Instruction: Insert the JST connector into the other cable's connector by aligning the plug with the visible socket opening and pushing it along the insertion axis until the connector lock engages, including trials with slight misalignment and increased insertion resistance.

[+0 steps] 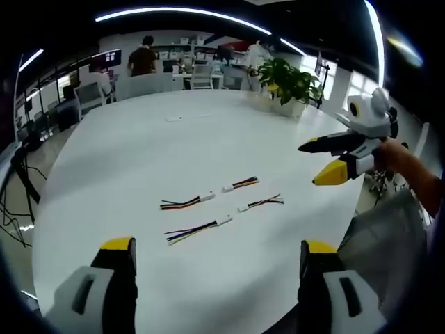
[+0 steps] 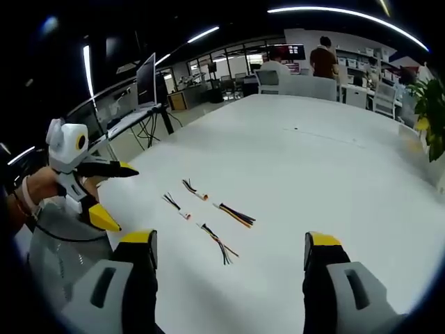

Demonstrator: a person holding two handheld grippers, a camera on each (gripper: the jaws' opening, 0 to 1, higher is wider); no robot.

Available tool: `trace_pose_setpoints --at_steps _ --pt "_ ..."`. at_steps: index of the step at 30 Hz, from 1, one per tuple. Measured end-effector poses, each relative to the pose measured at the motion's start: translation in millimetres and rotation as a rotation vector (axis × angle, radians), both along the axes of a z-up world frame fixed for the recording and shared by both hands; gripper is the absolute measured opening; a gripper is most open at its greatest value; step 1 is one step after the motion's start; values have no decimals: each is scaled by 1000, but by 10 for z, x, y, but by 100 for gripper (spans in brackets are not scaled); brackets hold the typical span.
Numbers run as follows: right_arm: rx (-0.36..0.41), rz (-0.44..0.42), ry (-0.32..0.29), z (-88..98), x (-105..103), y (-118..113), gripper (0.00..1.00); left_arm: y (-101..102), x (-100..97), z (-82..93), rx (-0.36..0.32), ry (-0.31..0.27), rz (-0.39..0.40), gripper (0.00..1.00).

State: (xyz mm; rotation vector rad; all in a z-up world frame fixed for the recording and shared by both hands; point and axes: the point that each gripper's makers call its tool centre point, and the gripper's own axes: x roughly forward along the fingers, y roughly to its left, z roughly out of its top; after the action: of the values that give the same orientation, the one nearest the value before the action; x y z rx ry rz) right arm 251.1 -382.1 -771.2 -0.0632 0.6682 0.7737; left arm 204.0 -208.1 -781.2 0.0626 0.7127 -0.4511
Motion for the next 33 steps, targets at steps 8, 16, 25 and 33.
trace_pose_setpoints --at_steps 8,16,25,33 --pt "-22 2 -12 -12 93 -29 84 170 111 20 20 -15 20 96" --pt "-30 10 -22 -33 164 36 81 276 242 29 53 -33 22 95" --pt "-26 32 -11 -67 181 150 75 219 383 98 25 -73 2 82" --pt "-44 84 -36 -43 250 223 71 52 498 138 -60 -87 -29 87"
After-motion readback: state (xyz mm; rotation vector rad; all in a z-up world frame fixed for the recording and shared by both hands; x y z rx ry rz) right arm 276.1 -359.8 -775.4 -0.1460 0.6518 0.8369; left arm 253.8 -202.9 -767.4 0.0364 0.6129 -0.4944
